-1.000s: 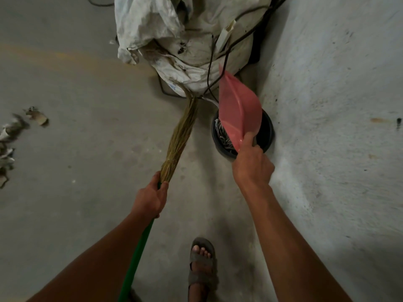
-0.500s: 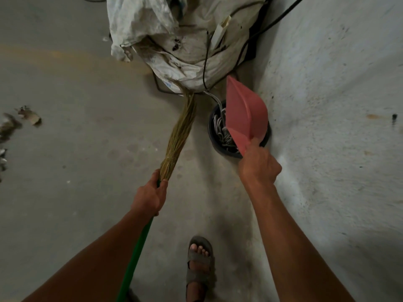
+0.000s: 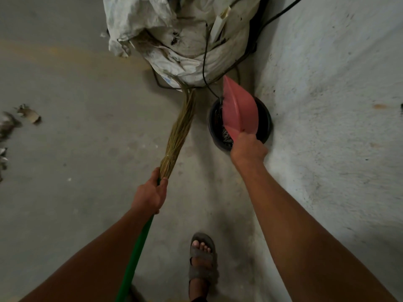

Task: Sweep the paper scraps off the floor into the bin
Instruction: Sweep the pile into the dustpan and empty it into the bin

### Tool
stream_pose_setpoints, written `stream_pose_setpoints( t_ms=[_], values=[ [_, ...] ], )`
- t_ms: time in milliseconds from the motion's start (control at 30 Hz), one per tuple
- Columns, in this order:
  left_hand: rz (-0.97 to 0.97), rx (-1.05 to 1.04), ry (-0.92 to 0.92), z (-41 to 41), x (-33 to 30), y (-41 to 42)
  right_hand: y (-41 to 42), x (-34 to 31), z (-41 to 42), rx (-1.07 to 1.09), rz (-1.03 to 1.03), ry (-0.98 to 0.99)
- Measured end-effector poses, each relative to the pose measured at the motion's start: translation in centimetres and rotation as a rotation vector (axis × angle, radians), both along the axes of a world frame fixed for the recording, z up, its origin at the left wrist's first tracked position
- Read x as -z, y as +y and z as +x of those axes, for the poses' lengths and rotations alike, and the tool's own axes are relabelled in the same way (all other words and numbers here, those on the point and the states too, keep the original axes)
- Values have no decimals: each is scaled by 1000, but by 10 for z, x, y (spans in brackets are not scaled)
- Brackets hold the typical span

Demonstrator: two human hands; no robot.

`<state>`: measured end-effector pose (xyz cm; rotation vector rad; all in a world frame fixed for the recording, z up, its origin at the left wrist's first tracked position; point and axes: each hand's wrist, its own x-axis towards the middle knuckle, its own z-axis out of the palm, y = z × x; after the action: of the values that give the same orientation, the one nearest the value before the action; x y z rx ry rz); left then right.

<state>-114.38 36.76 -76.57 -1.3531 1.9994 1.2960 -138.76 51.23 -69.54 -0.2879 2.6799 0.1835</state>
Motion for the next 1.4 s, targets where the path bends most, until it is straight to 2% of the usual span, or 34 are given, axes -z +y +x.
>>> stream_pose_setpoints(
  t_ms=[200, 400, 567, 733, 867, 1033, 1067, 1133, 1233, 1300, 1400],
  values=[
    [-10, -2, 0, -3, 3, -1, -5, 8, -1, -44, 40, -1],
    [-11, 0, -2, -5, 2, 0, 15, 9, -11, -28, -7, -3],
    [-22, 15, 28, -2, -11, 0, 33, 5, 7, 126, -122, 5],
    [-20, 20, 59, 5, -24, -8, 49, 0, 63, 222, -233, 138],
    [-29, 8, 50, 18, -28, -16, 51, 5, 96, 433, -320, 177],
    [-25, 5, 60, 51, -33, -31, 38, -1, 108, 747, -714, 91],
    [-28, 7, 60, 59, -34, -33, 35, -4, 109, 770, -740, 92],
    [-40, 24, 67, 75, -38, -39, 27, -14, 113, 732, -646, 154],
    [-44, 28, 55, 95, -42, -49, 15, -32, 121, 560, -416, 276],
    [-42, 32, 43, 106, -43, -56, 5, -41, 126, 511, -384, 285],
    [-30, 24, 44, 119, -44, -65, -10, -46, 131, 580, -388, 238]
  ],
)
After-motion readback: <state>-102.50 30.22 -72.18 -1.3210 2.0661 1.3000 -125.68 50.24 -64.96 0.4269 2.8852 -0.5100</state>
